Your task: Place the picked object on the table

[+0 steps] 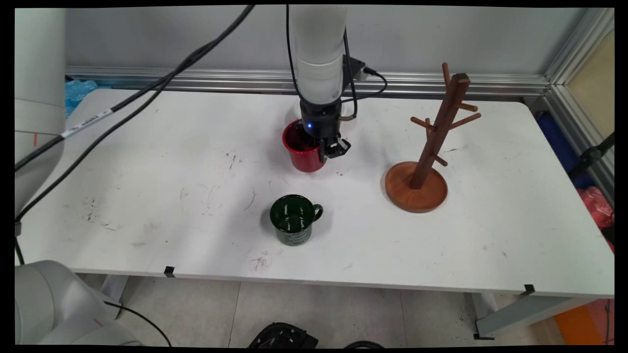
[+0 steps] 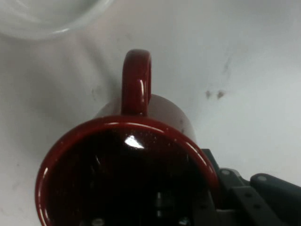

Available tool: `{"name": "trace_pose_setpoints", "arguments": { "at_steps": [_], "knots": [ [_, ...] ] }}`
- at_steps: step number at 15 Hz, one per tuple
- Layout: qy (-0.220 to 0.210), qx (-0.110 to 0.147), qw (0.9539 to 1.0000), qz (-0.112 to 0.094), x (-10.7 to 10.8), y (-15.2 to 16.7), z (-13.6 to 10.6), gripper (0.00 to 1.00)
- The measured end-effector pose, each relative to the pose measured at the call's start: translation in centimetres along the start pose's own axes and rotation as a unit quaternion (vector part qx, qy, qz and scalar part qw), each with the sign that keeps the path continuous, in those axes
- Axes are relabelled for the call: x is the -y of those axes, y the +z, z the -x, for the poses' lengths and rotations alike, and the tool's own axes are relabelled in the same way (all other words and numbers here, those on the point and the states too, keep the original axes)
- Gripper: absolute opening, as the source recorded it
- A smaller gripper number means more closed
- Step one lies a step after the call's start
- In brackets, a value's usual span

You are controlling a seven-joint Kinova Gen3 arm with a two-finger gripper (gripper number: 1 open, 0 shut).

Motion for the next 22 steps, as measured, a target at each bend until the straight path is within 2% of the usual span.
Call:
{"name": "trace_pose_setpoints", "arguments": {
  "at_steps": [6, 17, 18, 22],
  "knots": [
    [-0.008, 0.025, 0.9997, -0.002, 0.8, 2.9, -0.9, 0.00],
    [-0.021, 0.052, 0.9984, 0.005, 1.3, 5.2, -1.6, 0.00],
    [-0.021, 0.052, 0.9984, 0.006, 1.3, 5.3, -1.7, 1.00],
    [-0.015, 0.052, 0.9985, 0.008, 1.5, 5.6, -1.8, 1.00]
  ]
}}
